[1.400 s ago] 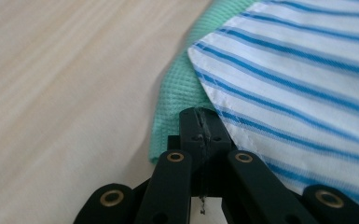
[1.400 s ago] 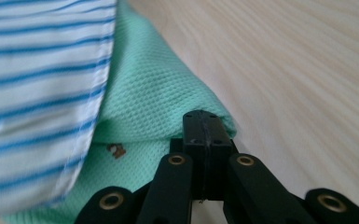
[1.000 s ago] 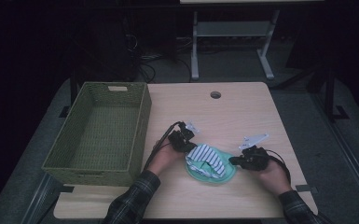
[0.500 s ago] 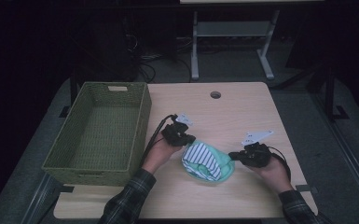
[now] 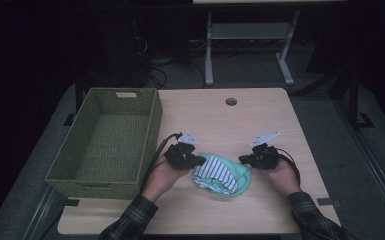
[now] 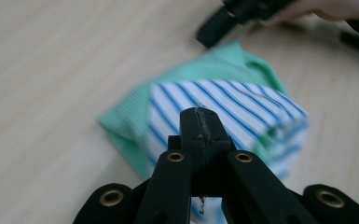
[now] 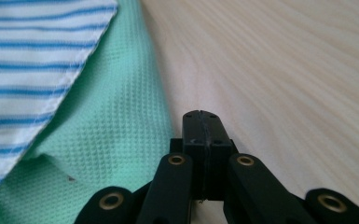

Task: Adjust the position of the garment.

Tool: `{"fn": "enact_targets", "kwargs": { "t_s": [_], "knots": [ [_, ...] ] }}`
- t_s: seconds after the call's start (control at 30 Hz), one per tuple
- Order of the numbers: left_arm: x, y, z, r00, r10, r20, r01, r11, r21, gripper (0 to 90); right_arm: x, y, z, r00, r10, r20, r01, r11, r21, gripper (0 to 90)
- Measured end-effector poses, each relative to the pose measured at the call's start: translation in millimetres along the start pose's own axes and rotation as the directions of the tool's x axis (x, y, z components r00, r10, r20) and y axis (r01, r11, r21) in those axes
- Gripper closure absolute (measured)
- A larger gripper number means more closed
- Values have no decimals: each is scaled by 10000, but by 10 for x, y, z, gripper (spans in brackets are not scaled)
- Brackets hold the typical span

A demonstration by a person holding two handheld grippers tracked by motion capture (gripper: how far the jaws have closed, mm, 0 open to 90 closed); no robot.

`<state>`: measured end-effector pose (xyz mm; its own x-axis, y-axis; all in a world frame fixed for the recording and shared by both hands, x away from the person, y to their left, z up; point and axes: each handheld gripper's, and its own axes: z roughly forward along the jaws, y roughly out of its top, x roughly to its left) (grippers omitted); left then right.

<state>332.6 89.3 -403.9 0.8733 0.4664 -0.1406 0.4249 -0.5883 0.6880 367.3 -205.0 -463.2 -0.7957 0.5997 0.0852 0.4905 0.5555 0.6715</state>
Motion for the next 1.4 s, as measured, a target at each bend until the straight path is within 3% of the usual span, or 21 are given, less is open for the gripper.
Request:
{"fn": "enact_targets", "kwargs": {
  "t_s": [0.1, 0.2, 0.27, 0.33, 0.4, 0.43, 0.6, 0.73, 0.9, 1.0, 1.1, 1.23, 1.37, 1.4],
  "knots": [
    [-170, -101, -2, 9995, -1, 309, -3, 9999, 131, 896, 12, -28, 5, 10000, 11, -18, -11, 9999, 126, 898],
    [-309, -195, 84, 9983, 214, 540, -244, 9981, 562, 896, 25, -52, 1, 10000, -30, -45, 31, 9999, 160, 898],
    [-340, -243, 161, 9981, 399, 463, -442, 9945, 953, 895, 35, -66, -8, 10000, -39, -51, 41, 9997, 247, 899],
    [-345, -273, 240, 9984, 173, 533, -226, 9948, 996, 895, 46, -80, -19, 10000, -16, -94, 18, 9997, 243, 898],
    [-334, -279, 279, 9988, 255, 423, -299, 9937, 1078, 895, 56, -97, -33, 9999, -29, -104, 31, 9997, 234, 899],
    [-312, -276, 288, 9981, 530, 326, -568, 9899, 1297, 895, 67, -106, -45, 10000, 13, -93, -10, 9996, 285, 899],
    [-233, -283, 372, 9986, 512, -119, -490, 9882, 1453, 895, 131, -164, -92, 9996, -159, -249, 167, 9994, 298, 899],
    [-159, -242, 397, 9960, 760, -466, -677, 9849, 1596, 894, 234, -215, -136, 9988, -354, -347, 366, 9987, 358, 898],
    [-71, -201, 401, 9948, 800, -625, -696, 9855, 1547, 883, 370, -287, -207, 9974, -522, -497, 541, 9978, 376, 898],
    [-55, -159, 363, 9943, 931, -521, -852, 9867, 1385, 863, 364, -321, -268, 9981, -478, -378, 485, 9987, 177, 881],
    [-72, -104, 333, 9941, 1059, -251, -1024, 9882, 1137, 827, 294, -334, -322, 9998, -126, -138, 125, 9999, -44, 817],
    [-92, -40, 344, 9915, 1298, 47, -1295, 9847, 1163, 741, 189, -365, -353, 9989, 324, 327, -314, 9990, -329, 610],
    [-110, -14, 404, 9859, 1647, 289, -1672, 9745, 1496, 601, 84, -413, -356, 9939, 609, 918, -558, 9968, -574, 430],
    [-133, -18, 439, 9868, 1588, 306, -1616, 9762, 1446, 557, 62, -421, -355, 9918, 771, 1019, -712, 9956, -608, 387]
  ]
}}
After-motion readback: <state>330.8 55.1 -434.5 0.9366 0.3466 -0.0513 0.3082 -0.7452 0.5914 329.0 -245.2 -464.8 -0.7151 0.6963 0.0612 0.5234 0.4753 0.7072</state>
